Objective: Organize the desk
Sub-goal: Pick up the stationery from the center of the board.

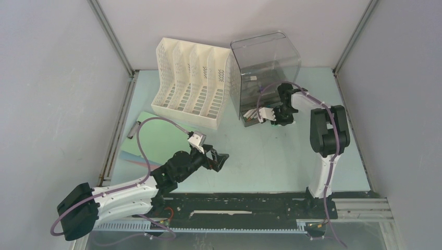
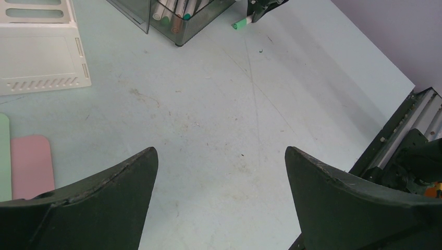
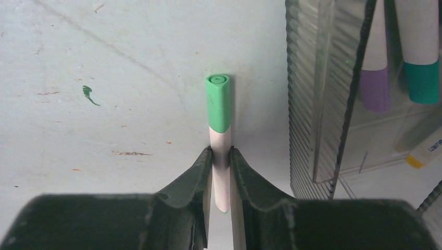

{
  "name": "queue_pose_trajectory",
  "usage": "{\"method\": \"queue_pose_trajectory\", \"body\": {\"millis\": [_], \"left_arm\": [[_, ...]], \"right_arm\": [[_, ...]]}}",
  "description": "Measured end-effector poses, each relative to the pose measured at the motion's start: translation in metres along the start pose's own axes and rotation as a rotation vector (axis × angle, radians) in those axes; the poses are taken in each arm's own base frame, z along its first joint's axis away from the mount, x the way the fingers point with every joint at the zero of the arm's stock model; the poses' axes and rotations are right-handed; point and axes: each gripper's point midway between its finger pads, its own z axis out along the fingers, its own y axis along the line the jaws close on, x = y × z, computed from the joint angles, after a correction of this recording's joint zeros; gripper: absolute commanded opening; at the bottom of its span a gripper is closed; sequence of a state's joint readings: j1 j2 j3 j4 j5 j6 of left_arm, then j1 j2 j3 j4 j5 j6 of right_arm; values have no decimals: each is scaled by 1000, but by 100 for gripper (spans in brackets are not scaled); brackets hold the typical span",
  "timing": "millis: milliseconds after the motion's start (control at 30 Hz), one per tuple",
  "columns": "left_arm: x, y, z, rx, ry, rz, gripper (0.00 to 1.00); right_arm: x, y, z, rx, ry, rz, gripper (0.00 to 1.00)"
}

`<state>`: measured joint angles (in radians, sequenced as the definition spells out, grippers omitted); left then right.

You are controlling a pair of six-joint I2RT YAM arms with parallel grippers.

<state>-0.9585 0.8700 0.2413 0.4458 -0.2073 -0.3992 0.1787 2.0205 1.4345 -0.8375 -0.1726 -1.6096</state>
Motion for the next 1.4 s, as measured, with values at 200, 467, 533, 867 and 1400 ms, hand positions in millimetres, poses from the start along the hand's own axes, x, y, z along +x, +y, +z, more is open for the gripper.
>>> {"method": "queue_pose_trajectory", "body": {"millis": [200,467,533,867,1400], "left_arm": [[0,0,0,0,0,0,100],[-3,-1,-1,4,-9,-2,100],[-3,-1,-1,4,-9,-2,100],[-3,-1,-1,5,-11,-3,100],[-13,-4,-6,21,-49,-11,100]], "right_arm": [[-1,3,0,8,39,67,20],[-3,10,-1,16,46,114,0],[-5,17,-2,9,39,123,0],[-28,60,-6,-67,-30,175,0],[-75,41,-55,126,-79,100,0]]}}
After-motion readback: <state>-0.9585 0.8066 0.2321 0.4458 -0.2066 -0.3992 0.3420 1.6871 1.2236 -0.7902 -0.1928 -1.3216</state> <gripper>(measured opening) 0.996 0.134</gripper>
